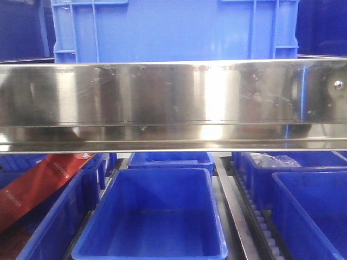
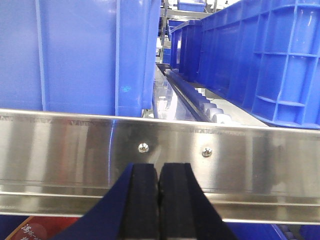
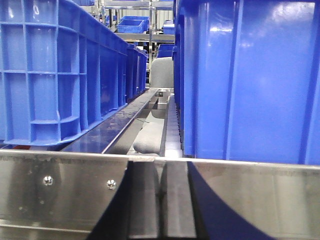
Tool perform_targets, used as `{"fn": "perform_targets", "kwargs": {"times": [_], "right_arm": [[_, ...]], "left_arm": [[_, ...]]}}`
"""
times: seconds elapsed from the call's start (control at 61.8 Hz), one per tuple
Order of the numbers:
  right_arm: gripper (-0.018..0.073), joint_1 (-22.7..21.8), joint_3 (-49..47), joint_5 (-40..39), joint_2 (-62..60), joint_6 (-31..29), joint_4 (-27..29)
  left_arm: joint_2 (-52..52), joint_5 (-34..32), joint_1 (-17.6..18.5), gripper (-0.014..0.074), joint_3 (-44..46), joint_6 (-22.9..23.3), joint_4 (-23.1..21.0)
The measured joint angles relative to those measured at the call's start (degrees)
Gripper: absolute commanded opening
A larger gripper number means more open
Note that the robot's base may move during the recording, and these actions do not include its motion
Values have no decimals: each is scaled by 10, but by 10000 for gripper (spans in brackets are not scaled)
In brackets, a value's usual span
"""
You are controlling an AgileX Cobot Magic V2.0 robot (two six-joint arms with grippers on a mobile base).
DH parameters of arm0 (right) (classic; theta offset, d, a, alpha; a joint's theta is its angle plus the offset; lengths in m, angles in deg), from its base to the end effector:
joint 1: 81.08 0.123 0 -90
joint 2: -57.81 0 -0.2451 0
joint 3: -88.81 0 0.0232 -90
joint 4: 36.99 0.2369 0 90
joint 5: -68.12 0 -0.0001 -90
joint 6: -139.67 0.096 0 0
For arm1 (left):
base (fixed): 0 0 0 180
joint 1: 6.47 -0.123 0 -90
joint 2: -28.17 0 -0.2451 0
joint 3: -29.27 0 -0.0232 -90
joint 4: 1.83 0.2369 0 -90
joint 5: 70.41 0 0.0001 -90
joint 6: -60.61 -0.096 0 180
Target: Place cylindrical capacitor in blue bin on shelf
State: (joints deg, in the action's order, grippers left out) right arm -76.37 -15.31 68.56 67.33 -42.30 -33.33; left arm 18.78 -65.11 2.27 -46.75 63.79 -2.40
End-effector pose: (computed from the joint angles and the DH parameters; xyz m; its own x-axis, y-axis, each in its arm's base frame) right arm 0.0880 0.0073 0.2125 0.0698 0.0353 -0.9969 -0.0847 0.9960 0.0294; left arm 0.0874 -0.0135 0.2038 -0.0222 -0.0627 -0.9978 0.1517 0.9863 -0.0654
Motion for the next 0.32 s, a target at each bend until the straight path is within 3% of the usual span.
{"fn": "perform_targets", "kwargs": {"times": [0.324], "right_arm": [[-165, 0, 0, 0, 0, 0, 0]], "left_arm": [[0, 0, 0, -111, 0, 0, 0]]}}
